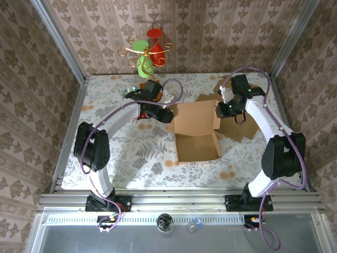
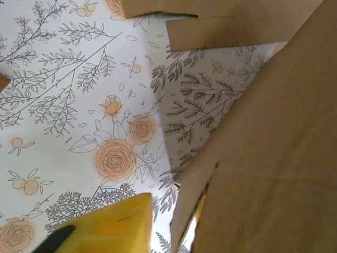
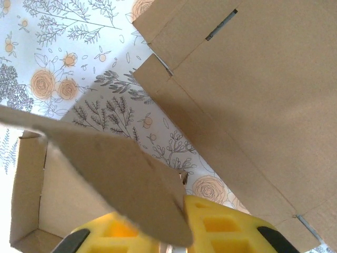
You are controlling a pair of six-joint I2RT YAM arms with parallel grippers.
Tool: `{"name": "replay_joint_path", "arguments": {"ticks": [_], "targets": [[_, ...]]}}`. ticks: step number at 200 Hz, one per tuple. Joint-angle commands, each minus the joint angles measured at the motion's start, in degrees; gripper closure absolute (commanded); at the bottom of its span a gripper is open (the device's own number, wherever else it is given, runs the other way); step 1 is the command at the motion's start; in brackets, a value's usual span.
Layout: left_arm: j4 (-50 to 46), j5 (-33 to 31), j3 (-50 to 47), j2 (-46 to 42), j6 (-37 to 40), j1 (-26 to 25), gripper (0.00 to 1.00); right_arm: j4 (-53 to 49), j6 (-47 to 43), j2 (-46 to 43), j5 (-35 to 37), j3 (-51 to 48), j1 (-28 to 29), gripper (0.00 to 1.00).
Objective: Fold the paper box
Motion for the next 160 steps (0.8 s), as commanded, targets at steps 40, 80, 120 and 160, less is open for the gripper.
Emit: {"name": "replay_joint_path", "arguments": {"ticks": [40, 80, 120, 160], "targets": [[-2.07, -3.27, 3.80, 1.57, -1.90, -1.29, 0.91, 0.87, 1.35, -0.56, -1.43, 2.02, 0.40, 0.99], [-1.90, -5.87, 4.45, 1.55, -4.35, -1.92, 0.94, 1.44, 1.94, -2.06, -0.19, 2.15, 2.01, 1.00], [-0.76, -6.03, 4.08, 1.28, -6.21, -2.45, 0.95, 2.89, 2.86, -3.60, 0.94, 1.28, 3.39, 1.00], [1.85, -9.69, 1.96, -0.84, -9.66, -2.45, 1.00, 4.34, 5.52, -4.43, 3.51, 0.24, 5.35, 1.00]]}}
